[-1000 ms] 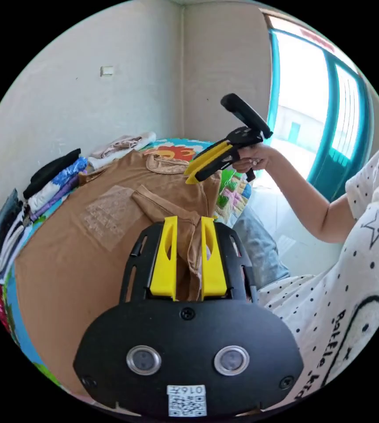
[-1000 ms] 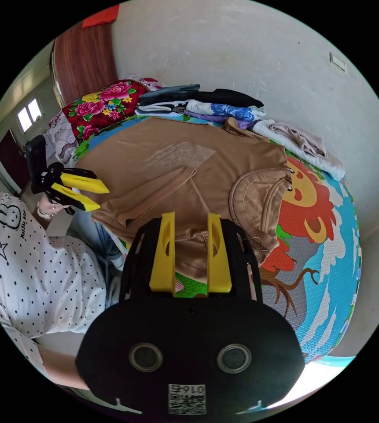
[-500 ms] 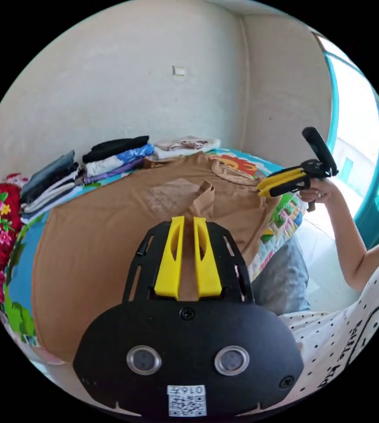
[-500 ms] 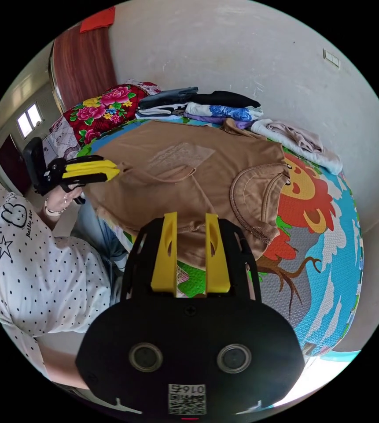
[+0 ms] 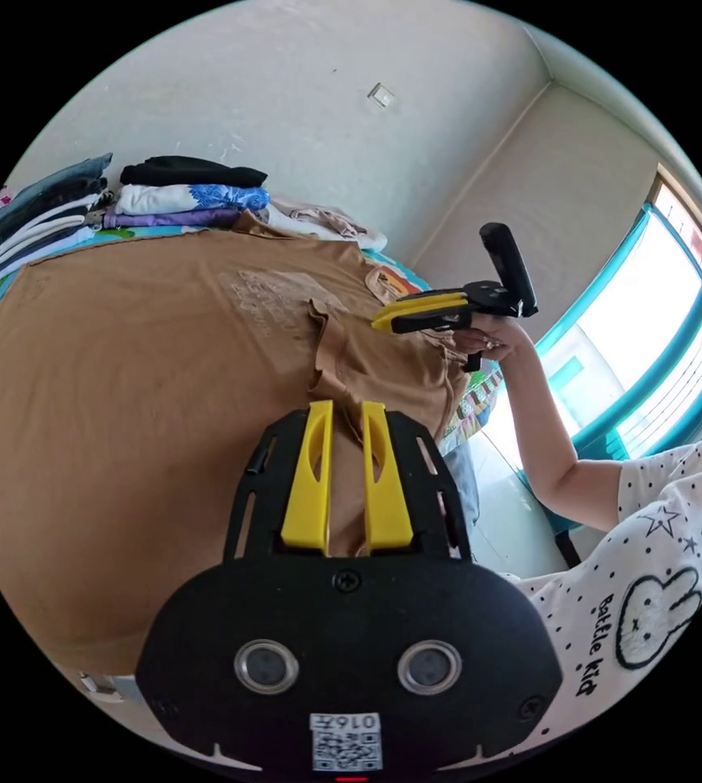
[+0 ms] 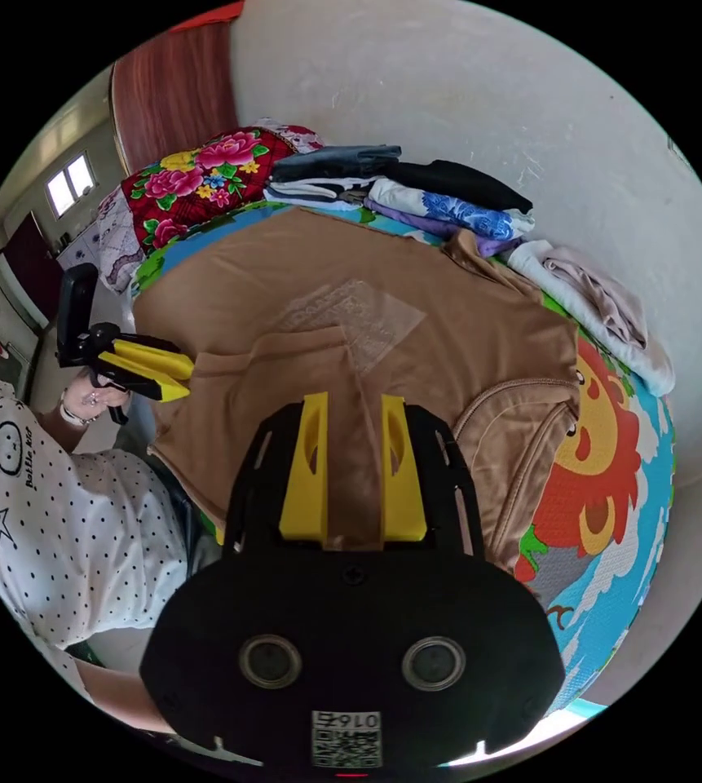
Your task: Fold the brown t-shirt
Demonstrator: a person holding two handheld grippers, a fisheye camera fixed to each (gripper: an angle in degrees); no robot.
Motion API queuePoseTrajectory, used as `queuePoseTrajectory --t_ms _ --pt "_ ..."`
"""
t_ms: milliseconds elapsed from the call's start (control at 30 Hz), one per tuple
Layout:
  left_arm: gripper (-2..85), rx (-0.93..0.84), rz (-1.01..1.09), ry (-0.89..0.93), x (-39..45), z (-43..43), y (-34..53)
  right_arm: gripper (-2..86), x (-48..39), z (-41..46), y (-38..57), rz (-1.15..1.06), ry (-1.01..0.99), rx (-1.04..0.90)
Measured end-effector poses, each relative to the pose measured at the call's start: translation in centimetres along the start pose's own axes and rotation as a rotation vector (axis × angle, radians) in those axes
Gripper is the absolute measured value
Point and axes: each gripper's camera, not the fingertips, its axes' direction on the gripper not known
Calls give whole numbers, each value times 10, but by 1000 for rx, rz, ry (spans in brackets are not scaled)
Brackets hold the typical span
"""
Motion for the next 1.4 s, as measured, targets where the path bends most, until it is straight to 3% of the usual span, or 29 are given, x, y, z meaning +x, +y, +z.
queuePoseTrajectory --t_ms 100,267,467,633,867,1167,1400 --pt "0 26 -11 6 -5 1 -1 17 7 16 -7 -3 -14 -87" --pt "-9 45 0 22 -9 -2 -4 0 16 4 6 25 21 -48" --pt "-6 0 -40 15 -25 12 -5 12 39 -23 39 93 -5 51" --pt "22 8 -69 74 -39 9 4 68 63 -19 65 217 39 22" --pt "60 -123 36 287 -31 22 7 71 92 -50 137 185 -129 111" --pt "70 -210 219 130 14 51 -5 68 125 -41 164 199 -247 93" --pt "58 -216 181 121 7 46 0 42 130 -46 175 163 -222 106"
